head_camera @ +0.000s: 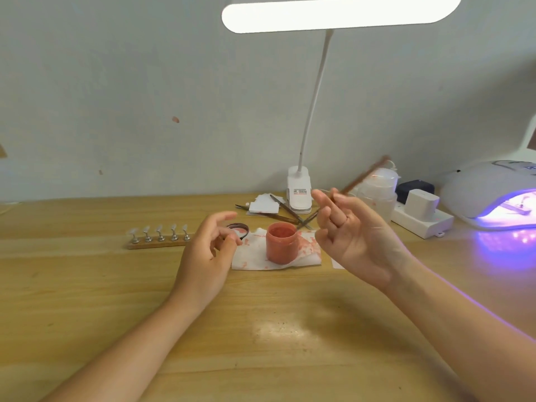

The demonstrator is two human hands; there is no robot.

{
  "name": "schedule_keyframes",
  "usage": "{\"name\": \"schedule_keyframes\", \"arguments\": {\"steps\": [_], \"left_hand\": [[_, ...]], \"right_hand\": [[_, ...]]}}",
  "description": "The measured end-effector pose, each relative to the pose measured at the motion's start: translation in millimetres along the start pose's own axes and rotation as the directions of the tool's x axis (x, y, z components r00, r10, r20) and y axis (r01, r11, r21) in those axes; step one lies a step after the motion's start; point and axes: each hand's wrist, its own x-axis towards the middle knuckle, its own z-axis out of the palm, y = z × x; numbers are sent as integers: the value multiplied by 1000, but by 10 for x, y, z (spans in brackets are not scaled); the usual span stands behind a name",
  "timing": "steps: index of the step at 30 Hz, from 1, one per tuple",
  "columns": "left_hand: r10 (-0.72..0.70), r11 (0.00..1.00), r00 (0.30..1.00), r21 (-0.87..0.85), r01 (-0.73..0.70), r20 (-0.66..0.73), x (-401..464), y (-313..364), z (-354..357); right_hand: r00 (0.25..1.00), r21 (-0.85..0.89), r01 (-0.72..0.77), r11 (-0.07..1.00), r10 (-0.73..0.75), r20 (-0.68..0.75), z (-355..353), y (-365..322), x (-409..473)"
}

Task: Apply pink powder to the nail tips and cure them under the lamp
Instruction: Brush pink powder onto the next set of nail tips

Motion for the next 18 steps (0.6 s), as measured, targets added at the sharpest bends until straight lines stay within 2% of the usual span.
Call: {"name": "schedule_keyframes", "arguments": {"steps": [2,4,8,11,13,15,18], "left_hand": [[-12,998,997,-54,8,-74,21,-4,-22],[-32,996,988,-82,21,-148,65,-20,-56],[-61,997,962,-57,48,-266,217,-61,-214],[-44,991,936,102,85,-348,354,-149,-507],[-99,946,939,262,191,-330,398,-275,-748],[-233,876,927,350,331,-294,389,-393,-957],[-422,842,888,282,459,-184,335,-473,-1121]], "right_hand": [[997,-174,41,984,-51,-54,59,44,26],[988,-266,62,962,-97,-122,139,82,83],[981,-251,100,963,-138,-138,346,158,210],[977,-232,119,965,-156,-145,527,283,298],[968,-273,154,949,-200,-148,629,405,348],[954,-315,223,923,-272,-123,703,525,389],[931,-359,293,886,-350,-105,754,629,422]]}}
